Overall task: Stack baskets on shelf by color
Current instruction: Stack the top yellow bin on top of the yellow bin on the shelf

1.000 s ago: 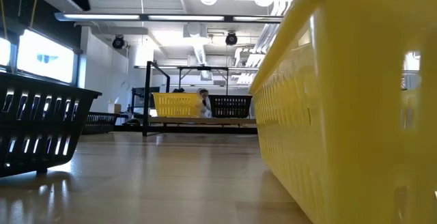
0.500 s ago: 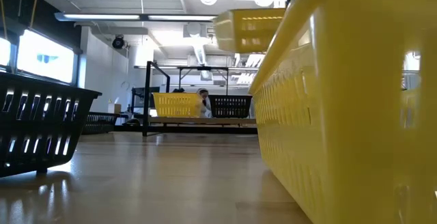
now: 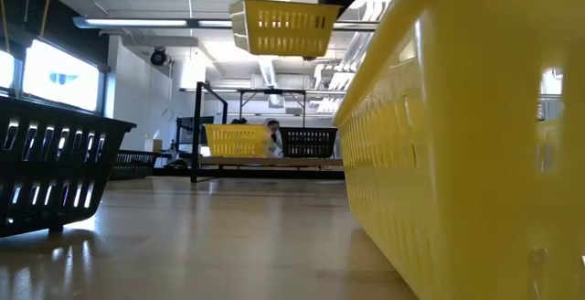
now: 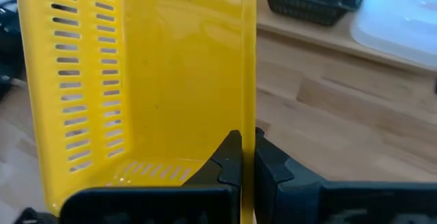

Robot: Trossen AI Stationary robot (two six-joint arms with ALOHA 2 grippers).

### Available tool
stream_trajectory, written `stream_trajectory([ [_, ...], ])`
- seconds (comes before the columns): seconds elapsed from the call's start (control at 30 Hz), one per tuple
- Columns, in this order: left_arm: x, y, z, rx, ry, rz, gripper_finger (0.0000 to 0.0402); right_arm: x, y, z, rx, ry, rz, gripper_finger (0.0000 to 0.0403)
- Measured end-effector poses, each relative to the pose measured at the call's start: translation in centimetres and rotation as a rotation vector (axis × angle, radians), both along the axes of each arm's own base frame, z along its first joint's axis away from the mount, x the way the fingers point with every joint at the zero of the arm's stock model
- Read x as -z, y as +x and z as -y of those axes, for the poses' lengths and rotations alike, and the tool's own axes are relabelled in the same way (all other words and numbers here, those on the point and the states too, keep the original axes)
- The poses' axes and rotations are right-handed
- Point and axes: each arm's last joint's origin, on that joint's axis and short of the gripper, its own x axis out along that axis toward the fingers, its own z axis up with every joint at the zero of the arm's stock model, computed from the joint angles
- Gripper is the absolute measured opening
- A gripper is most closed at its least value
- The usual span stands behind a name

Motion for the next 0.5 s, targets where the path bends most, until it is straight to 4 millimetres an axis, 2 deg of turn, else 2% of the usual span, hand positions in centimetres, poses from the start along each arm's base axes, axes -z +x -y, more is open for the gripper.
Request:
stream_trajectory([
  [0.5,0.0,0.9,-3.9,-0.099,0.075,-0.021,0.0186,-0.7,2.4,4.3,-0.023,-0.053,0.098,0.0],
])
